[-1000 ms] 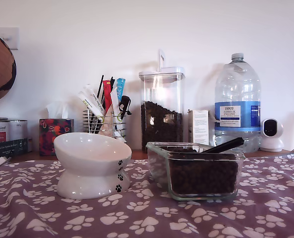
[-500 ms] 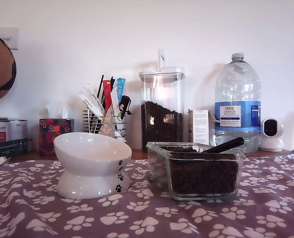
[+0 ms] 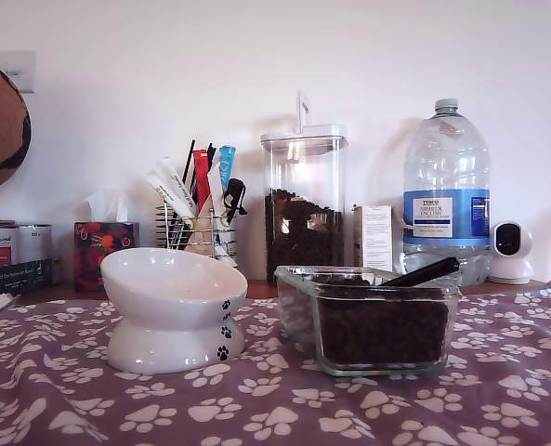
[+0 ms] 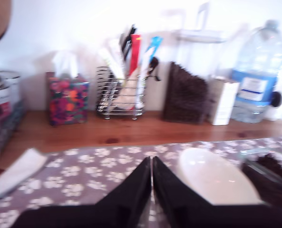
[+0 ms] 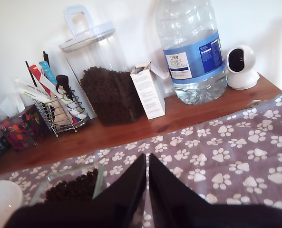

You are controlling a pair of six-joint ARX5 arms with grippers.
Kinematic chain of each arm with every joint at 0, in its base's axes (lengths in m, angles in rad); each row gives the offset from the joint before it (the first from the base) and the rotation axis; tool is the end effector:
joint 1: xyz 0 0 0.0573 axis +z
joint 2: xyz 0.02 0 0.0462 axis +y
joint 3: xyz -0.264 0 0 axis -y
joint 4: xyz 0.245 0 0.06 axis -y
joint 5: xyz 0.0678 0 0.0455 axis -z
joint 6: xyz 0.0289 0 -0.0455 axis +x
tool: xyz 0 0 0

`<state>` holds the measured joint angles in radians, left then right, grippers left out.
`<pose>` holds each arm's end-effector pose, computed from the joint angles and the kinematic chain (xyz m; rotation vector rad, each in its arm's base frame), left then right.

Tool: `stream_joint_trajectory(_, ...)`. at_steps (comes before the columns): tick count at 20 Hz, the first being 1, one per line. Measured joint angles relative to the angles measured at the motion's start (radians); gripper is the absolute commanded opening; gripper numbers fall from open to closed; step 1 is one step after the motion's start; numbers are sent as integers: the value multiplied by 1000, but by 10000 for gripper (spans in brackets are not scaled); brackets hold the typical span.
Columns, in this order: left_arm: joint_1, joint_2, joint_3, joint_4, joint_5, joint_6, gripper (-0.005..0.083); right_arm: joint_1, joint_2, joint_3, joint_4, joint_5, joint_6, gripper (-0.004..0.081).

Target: Measure one spoon of cat food and pour it into the food bowl

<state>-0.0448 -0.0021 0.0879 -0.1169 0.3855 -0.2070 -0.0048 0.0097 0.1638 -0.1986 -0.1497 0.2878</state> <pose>0.0886 -0.0148 0.1822 -0.2084 0.0712 -0.4260 0.0852 0.0039 0.1987 0.2907 0.0650 0.1375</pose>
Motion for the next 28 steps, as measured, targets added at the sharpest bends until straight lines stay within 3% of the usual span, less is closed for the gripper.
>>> stream_joint_trajectory(5, -89, 18, 31, -3, 14, 0, -19, 8, 106, 127, -112, -58, -1, -12)
stream_joint_trajectory(9, -168, 134, 91, -28, 18, 15, -19, 55, 259, 224, -202, -135, -49, -12)
stream_joint_trajectory(11, -207, 198, 133, -28, 24, 26, -19, 77, 320, 261, -190, -178, -11, -12)
stream_joint_trajectory(13, -248, 267, 177, -26, 46, 27, -19, 85, 341, 265, -153, -196, 96, -12)
stream_joint_trajectory(16, -308, 354, 201, -21, 60, 26, -19, 92, 379, 265, -110, -278, 106, -12)
stream_joint_trajectory(20, -369, 438, 201, 1, 60, 26, -19, 202, 550, 286, -109, -287, 99, 9)
stream_joint_trajectory(25, -400, 471, 200, 28, 59, 27, -19, 386, 805, 385, -84, -240, -10, 147)
stream_joint_trajectory(28, -400, 476, 200, 29, 59, 27, -19, 444, 942, 441, -63, -225, -24, 168)
